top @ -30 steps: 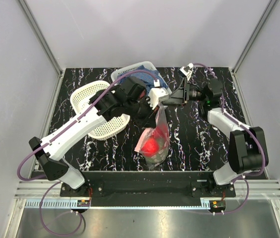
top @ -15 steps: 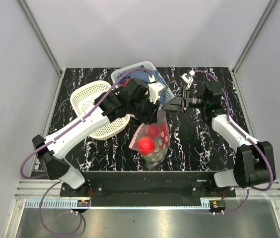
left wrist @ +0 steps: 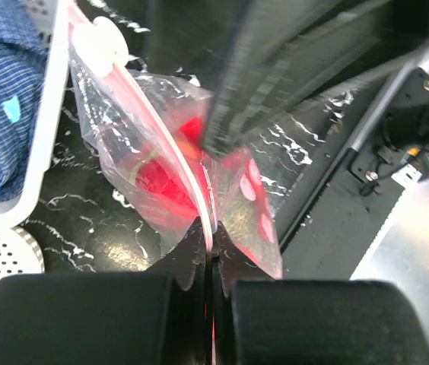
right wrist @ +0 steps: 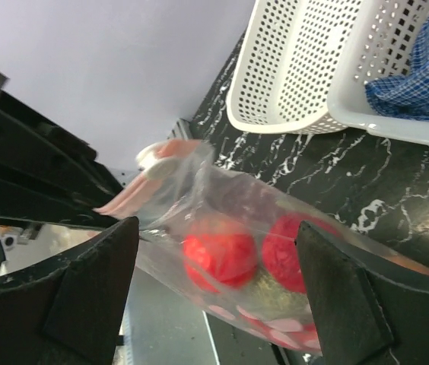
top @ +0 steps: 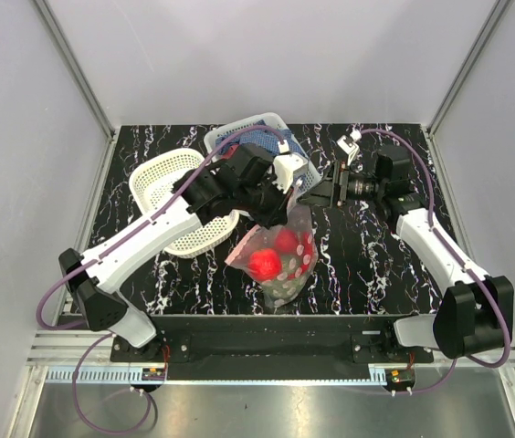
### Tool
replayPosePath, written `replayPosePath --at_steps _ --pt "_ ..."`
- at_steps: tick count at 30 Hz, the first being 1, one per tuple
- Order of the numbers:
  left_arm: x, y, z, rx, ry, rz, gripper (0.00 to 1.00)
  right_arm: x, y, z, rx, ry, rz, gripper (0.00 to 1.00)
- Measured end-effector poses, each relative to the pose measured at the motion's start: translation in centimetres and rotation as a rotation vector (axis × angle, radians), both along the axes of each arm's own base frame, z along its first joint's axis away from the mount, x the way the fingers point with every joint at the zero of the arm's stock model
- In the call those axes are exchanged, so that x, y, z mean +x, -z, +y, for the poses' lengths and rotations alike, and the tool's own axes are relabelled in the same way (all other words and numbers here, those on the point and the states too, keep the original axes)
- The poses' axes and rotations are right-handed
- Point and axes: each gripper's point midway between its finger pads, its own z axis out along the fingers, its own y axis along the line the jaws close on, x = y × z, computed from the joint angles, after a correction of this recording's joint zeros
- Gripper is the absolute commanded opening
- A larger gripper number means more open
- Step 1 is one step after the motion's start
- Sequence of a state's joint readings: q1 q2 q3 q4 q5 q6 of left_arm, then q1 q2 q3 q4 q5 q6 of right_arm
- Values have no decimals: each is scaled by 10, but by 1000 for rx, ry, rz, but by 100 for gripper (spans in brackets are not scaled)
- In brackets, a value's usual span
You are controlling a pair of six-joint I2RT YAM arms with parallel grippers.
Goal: Open the zip-top bag and remove the fake food
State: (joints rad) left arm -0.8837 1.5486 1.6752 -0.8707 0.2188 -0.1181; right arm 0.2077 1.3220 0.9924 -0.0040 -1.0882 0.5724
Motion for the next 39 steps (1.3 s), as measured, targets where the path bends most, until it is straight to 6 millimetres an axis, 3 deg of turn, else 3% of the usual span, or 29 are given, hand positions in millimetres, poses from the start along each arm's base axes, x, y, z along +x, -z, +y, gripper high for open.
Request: replayPosePath --at_steps 7,19,23,26,27,30,31,32,37,39 --pt "-14 -24 2 -90 73 10 0 1 1 -3 -46 -8 -81 96" --pt "-30 -56 -1 -273 196 91 0 -18 -40 3 61 -145 -213 95" --pt "-34 -59 -3 -292 222 102 0 -21 -48 4 94 -166 -213 78" --pt "-34 -60 -3 -295 219 109 0 -25 -55 5 121 -184 -213 49" --pt "-33 -60 -2 -295 214 111 0 -27 -57 5 129 -188 -203 28" --pt "-31 -59 -2 -291 192 115 9 -31 -57 5 142 -193 -180 5" --pt "-29 -58 -2 -287 178 117 26 -33 -57 4 146 -193 -166 3" --pt "-27 -57 -1 -284 169 116 32 -34 -58 4 147 -191 -164 1" --pt "-16 -57 -2 -280 99 103 58 -42 -59 2 145 -187 -139 0" --pt "-11 -56 -1 -276 69 95 61 -43 -60 2 143 -174 -133 0"
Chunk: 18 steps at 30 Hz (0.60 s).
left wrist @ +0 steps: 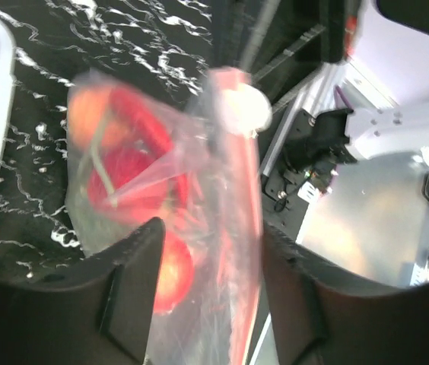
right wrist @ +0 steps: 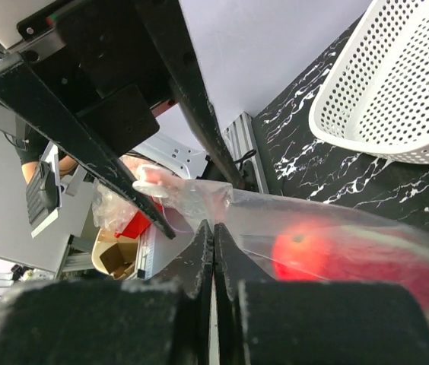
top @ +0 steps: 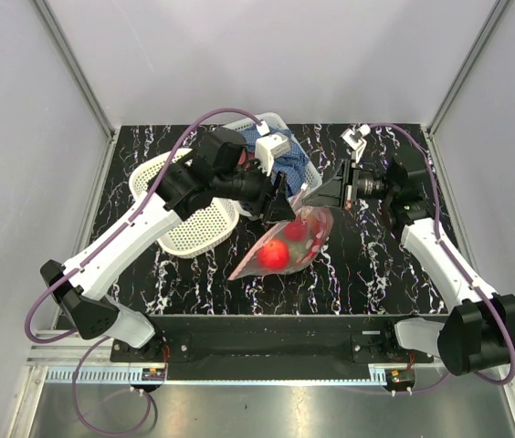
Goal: Open the zip-top bag and remove the fake food
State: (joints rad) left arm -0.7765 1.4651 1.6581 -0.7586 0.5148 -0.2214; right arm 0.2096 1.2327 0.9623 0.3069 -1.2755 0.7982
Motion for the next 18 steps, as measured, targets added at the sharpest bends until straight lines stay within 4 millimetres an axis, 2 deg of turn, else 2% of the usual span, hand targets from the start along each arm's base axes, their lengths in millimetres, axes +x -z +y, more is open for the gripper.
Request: replayPosePath --at_steps 4,7,8,9,11,12,13,14,17,18 --pt "9 4 0 15 -52 5 60 -2 -1 -1 -5 22 12 0" --pt "14 11 -5 30 -70 27 52 -4 0 -2 -13 38 25 0" --pt "17 13 -7 33 -76 34 47 -4 0 -2 -16 44 29 0" --pt "19 16 -10 41 -80 39 35 -4 1 -3 -20 53 37 0" --pt "21 22 -15 50 -88 57 22 -4 3 -3 -29 64 43 0" --pt "21 24 -18 51 -88 58 8 -4 5 -3 -34 68 50 0" --pt "21 24 -19 52 -88 60 1 -4 7 -4 -39 72 55 0" --pt "19 24 -20 51 -84 58 0 -4 9 -4 -43 74 61 0" --pt "18 23 -21 52 -83 55 0 -5 12 -5 -54 78 63 16" --pt "17 23 -20 54 -83 55 0 -6 12 -5 -56 77 61 31"
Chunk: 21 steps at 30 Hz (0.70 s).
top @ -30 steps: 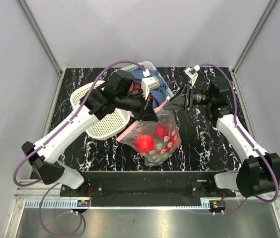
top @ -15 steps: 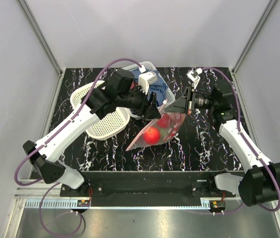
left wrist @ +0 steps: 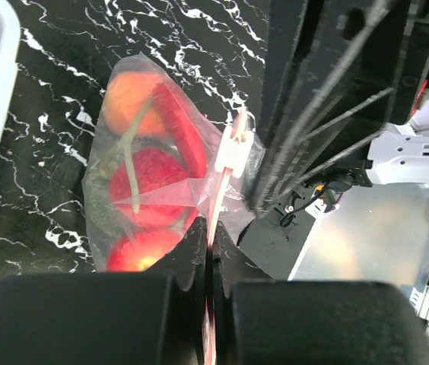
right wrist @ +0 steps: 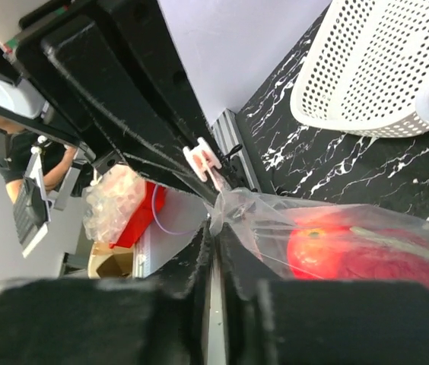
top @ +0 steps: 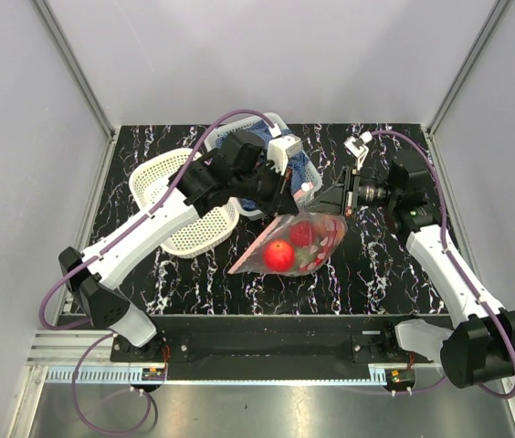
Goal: Open the zip-top bag and remove the fake food
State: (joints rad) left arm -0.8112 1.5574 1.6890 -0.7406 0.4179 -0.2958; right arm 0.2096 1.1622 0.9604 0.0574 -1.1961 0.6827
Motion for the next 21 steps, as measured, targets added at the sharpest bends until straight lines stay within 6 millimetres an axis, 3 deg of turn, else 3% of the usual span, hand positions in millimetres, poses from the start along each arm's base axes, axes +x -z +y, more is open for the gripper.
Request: replayPosePath --at_steps 2,3,5,14,16,19,21 --pt "0 0 1 3 0 -1 0 -1 1 0 -3 -3 -3 42" --pt "0 1 1 4 2 -2 0 -2 1 -1 -5 -5 -9 55" --pt "-1 1 1 5 9 -3 0 -4 2 -1 -10 -15 -22 63" --pt "-15 -9 -1 -36 92 0 0 -3 -4 -1 -24 -27 -48 68" --pt "-20 -10 -1 -45 111 9 0 -2 -5 -1 -25 -29 -53 67" --pt "-25 -10 -3 -54 136 23 0 2 -5 0 -26 -34 -58 56" --pt "-27 -9 -3 -54 147 29 0 4 -5 1 -27 -37 -56 29"
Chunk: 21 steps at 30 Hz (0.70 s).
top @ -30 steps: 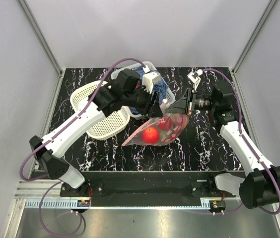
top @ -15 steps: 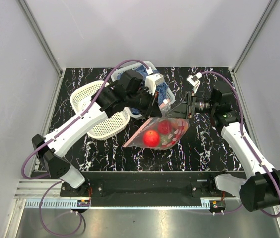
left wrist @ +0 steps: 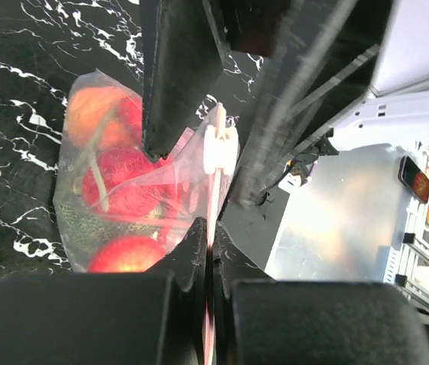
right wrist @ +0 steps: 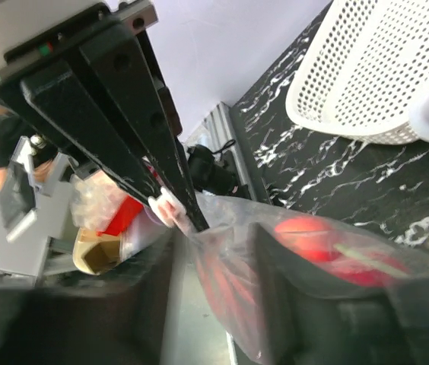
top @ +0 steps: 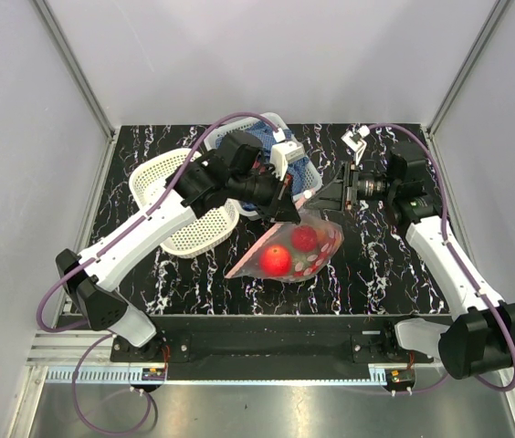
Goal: Open the zip-top bag and remove the fake food
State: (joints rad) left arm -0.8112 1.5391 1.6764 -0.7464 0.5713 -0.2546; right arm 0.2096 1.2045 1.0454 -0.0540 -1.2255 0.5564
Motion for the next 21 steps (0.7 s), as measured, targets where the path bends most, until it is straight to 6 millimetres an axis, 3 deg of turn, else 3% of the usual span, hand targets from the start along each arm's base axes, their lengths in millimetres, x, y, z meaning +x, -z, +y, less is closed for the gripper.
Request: replayPosePath --at_steps 2,3,4,6,7,13,21 --pt "-1 0 0 0 5 1 0 1 0 0 -1 -2 -6 7" --pt "-1 0 0 0 5 0 16 0 0 0 0 -6 2 0" --pt "-1 0 0 0 5 0 33 0 -1 0 1 -9 -3 0" --pt "1 1 0 4 -3 -7 57 0 -1 0 2 -8 0 0" --pt "2 0 1 5 -13 -7 61 0 -1 0 1 -6 4 0" --pt "15 -8 8 15 -126 -63 62 -1 -2 0 5 26 49 0" --pt "26 -48 8 -90 -212 -166 56 -7 -7 -2 24 56 87 0"
